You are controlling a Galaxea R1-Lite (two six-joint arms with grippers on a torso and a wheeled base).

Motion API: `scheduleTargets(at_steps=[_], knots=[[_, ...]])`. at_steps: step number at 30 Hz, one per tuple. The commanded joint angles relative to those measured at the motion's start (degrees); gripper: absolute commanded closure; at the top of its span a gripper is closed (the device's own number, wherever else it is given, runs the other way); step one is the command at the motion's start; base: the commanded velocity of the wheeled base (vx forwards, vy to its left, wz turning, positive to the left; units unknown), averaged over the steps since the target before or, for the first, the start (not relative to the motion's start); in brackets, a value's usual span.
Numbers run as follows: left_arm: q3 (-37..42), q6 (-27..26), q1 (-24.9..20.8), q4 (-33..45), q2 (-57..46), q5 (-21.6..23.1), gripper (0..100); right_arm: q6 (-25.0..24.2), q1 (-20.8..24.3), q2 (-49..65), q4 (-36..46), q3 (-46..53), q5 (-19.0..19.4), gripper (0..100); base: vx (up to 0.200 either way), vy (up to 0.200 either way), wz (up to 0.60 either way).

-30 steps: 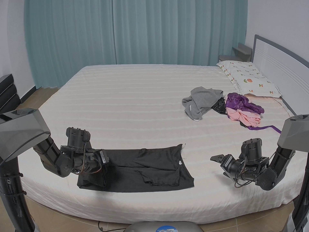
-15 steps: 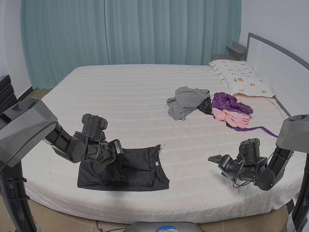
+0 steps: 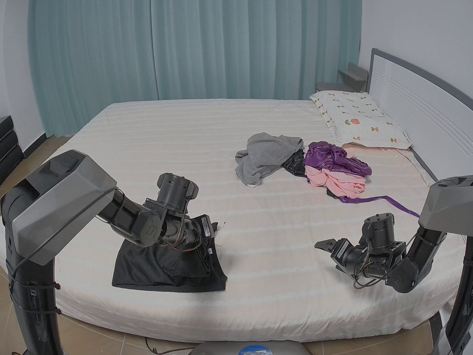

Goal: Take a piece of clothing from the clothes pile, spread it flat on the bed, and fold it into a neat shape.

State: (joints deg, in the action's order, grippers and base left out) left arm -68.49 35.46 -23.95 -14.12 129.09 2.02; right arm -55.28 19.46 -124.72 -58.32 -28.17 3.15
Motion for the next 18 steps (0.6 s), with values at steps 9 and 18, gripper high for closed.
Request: scheduleTargets(at_steps=[9,18], knots=[[-4.81,3.3,-1.97,0.05,5.12,-6.15,0,0.18,1.02,-1.23,-0.22,0.05,0.02,0,0.0,0.0,0.0],[-1.65,8.57,-1.09,-0.56,-2.52,-4.84,0,2.81,2.16,-1.4,0.14,0.05,0.02,0,0.0,0.0,0.0]])
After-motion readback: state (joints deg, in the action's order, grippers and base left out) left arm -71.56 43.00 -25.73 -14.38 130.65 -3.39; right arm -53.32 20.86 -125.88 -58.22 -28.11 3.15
